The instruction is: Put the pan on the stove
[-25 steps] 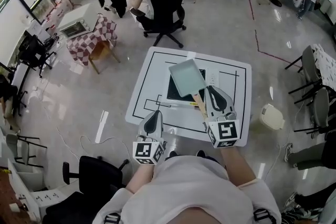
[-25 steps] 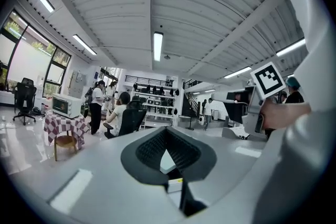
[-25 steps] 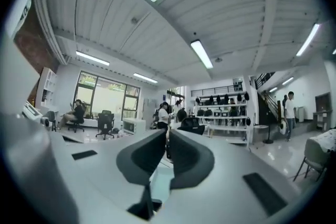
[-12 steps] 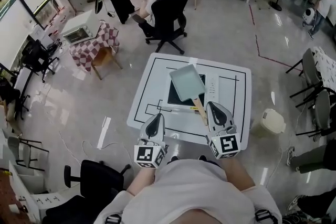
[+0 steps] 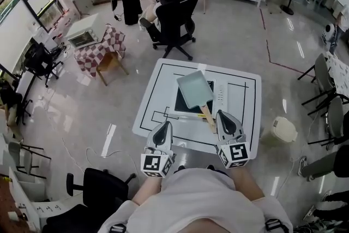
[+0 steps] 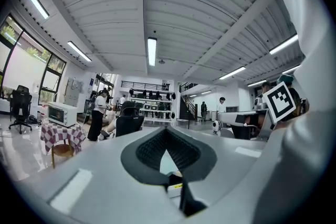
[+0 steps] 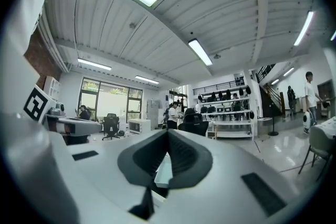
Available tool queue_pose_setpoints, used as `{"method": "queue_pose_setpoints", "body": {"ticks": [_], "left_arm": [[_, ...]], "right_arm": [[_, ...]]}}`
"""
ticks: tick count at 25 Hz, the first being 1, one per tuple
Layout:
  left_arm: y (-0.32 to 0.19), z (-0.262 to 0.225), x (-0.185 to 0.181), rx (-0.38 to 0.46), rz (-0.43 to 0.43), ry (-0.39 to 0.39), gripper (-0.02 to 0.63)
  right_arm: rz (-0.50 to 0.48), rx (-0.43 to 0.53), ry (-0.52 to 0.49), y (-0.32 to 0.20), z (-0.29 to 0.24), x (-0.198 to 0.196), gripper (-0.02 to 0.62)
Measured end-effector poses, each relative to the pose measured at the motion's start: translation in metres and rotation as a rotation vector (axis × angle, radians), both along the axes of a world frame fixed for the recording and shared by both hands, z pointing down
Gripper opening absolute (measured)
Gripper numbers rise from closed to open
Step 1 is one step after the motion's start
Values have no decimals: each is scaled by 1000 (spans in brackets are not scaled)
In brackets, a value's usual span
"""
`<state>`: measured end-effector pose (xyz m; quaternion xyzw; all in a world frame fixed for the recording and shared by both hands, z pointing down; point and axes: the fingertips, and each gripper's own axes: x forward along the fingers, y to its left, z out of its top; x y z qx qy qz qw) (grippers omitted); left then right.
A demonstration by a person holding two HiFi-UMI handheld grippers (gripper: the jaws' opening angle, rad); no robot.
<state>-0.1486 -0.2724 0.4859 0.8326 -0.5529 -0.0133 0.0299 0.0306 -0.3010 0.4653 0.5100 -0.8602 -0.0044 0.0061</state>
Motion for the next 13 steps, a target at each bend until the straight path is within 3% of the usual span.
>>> {"method": "queue_pose_setpoints", "body": {"ticks": [13], "left_arm": [[0, 5, 1, -6, -2, 4, 11]], "right_arm": [[-1, -16, -5, -1, 7, 2, 8]]}}
